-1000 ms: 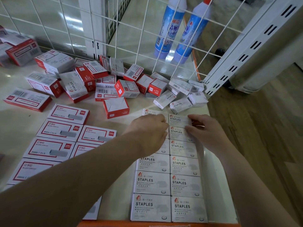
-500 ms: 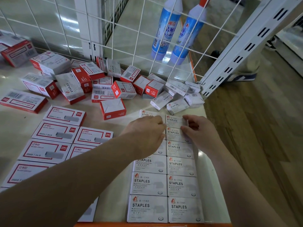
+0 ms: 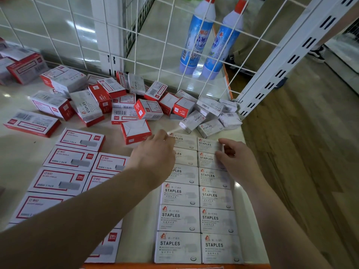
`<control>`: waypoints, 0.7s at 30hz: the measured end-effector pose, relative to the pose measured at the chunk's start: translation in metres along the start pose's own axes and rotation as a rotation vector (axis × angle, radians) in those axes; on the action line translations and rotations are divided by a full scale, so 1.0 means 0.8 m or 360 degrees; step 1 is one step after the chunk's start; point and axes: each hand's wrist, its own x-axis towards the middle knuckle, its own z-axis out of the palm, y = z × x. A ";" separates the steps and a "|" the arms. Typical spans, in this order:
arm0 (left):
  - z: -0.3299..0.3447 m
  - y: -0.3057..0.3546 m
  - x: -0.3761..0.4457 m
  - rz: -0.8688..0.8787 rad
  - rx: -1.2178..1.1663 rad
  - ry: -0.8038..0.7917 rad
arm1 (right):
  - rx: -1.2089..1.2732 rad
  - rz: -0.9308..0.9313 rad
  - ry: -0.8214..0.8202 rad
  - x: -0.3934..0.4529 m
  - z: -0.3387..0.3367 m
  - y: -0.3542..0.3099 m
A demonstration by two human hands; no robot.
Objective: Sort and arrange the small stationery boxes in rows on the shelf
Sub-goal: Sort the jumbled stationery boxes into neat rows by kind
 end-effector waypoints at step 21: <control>-0.013 -0.010 -0.018 0.0121 -0.0040 -0.0012 | -0.0055 0.0008 0.0214 -0.012 0.008 -0.017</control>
